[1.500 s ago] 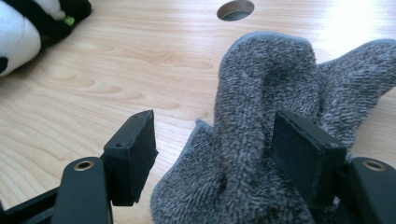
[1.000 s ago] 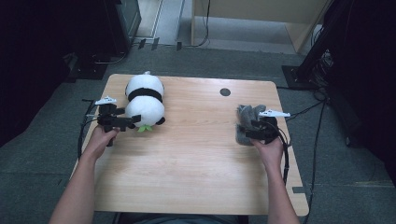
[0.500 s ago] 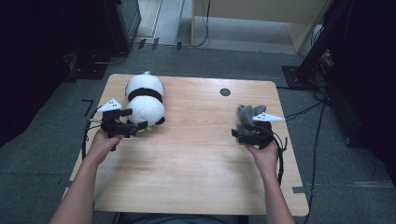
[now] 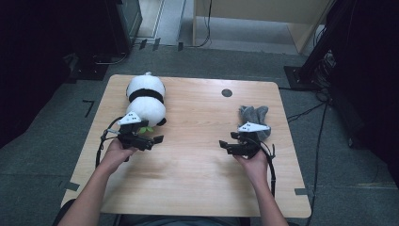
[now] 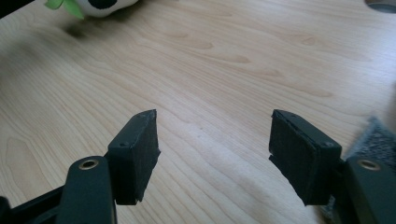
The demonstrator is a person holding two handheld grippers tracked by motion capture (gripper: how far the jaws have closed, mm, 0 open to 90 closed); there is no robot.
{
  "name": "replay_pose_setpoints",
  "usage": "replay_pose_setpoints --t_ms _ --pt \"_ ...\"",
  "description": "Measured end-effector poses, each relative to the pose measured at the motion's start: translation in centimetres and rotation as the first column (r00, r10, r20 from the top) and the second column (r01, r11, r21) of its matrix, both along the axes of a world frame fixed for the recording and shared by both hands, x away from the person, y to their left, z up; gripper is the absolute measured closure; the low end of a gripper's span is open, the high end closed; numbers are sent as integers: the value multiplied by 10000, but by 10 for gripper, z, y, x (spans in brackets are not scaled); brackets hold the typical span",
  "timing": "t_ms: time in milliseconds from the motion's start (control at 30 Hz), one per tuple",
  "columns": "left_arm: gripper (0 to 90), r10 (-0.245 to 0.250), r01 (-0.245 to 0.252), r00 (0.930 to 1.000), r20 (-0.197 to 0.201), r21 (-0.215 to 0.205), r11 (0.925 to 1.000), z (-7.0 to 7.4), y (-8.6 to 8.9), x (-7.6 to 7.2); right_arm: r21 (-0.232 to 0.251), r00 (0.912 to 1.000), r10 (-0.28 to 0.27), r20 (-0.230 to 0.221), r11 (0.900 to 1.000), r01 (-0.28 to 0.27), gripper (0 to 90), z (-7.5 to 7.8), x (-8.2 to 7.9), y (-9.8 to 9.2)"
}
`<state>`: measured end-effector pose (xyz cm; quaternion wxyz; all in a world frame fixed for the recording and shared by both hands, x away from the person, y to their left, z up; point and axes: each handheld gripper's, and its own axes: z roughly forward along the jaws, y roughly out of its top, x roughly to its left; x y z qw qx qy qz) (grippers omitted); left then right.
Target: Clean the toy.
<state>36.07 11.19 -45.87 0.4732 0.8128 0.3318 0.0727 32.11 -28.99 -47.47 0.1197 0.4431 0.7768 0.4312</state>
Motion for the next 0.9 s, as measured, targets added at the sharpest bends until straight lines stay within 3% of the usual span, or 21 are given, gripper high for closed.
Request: replay_pose_setpoints --t_ms 100,167,267,433,533,633,767,900 --pt "17 -109 109 9999 -28 5 9999 -7 -7 -3 4 9996 233 -130 9997 -233 336 -6 1 5" --pt "156 207 -211 9997 119 297 9993 -12 -14 -6 11 9993 350 -155 9994 -350 336 -9 1 9" --pt "149 -62 66 9999 -86 430 9991 -20 -22 -6 -81 9987 477 -165 9988 -478 336 -15 1 15" --pt "149 -540 541 9985 -41 1001 9935 -32 -37 -8 -435 9984 566 -52 9974 -568 336 -23 1 22" --pt "150 -729 734 9973 -90 891 9933 -42 -42 -9 -877 9982 590 -92 9944 -596 336 -27 1 26" --pt "153 -938 913 9954 171 1118 9895 -49 -47 -10 -1275 9980 620 -108 9898 -629 333 -31 1 29" --pt "156 -1099 1069 9938 180 1233 9866 -55 -53 -10 -1569 9966 620 -546 9851 -699 329 -38 3 31" --pt "159 -1180 1162 9930 60 1305 9846 -57 -59 -10 -1668 9975 614 -345 9838 -663 321 -40 2 33"
